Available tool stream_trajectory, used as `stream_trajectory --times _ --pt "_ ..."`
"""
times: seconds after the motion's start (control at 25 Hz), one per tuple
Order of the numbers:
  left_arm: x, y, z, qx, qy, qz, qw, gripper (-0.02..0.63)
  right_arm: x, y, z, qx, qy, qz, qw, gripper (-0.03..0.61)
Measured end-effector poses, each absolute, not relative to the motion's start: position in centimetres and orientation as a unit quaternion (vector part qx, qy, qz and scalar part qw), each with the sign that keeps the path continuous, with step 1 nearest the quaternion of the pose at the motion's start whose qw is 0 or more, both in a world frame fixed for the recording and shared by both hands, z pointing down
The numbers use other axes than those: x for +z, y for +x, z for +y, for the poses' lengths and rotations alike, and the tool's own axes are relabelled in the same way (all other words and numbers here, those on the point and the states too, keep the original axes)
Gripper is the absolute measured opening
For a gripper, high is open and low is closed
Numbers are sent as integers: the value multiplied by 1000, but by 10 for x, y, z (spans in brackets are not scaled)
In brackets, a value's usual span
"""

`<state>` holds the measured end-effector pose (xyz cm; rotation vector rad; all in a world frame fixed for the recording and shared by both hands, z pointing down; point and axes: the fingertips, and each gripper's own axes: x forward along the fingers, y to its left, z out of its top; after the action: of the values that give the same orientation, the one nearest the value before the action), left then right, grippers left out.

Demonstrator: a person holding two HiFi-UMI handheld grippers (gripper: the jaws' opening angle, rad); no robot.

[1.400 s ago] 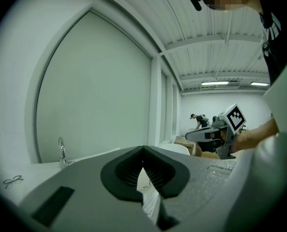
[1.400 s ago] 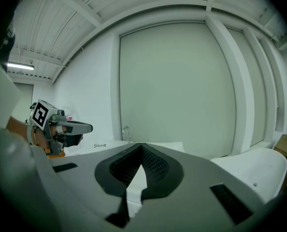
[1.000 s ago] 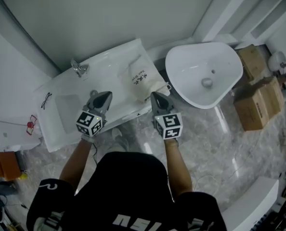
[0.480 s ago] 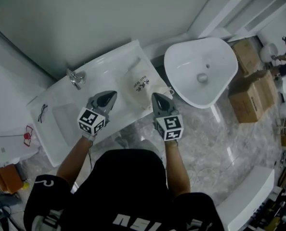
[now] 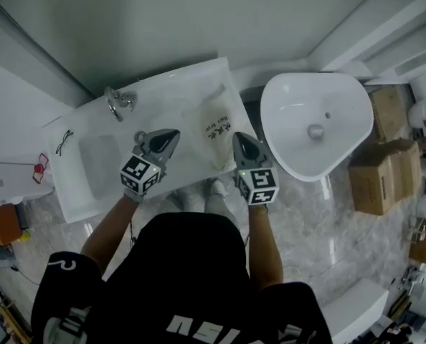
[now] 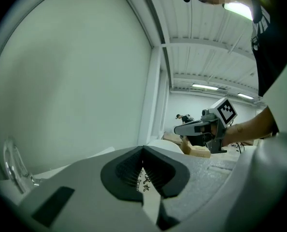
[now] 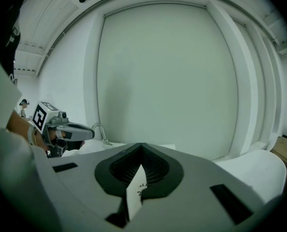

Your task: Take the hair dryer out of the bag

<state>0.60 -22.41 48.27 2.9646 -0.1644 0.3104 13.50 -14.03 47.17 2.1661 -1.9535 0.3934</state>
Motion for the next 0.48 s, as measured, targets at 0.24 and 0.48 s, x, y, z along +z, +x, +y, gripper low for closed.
stream_trajectory --times 0.24,0.48 --pt "496 39 -208 119 981 -125 87 -2 475 181 -148 133 690 -705 99 -5" --pt "509 63 -188 121 972 -175 100 -2 484 215 -146 130 656 -737 102 -5"
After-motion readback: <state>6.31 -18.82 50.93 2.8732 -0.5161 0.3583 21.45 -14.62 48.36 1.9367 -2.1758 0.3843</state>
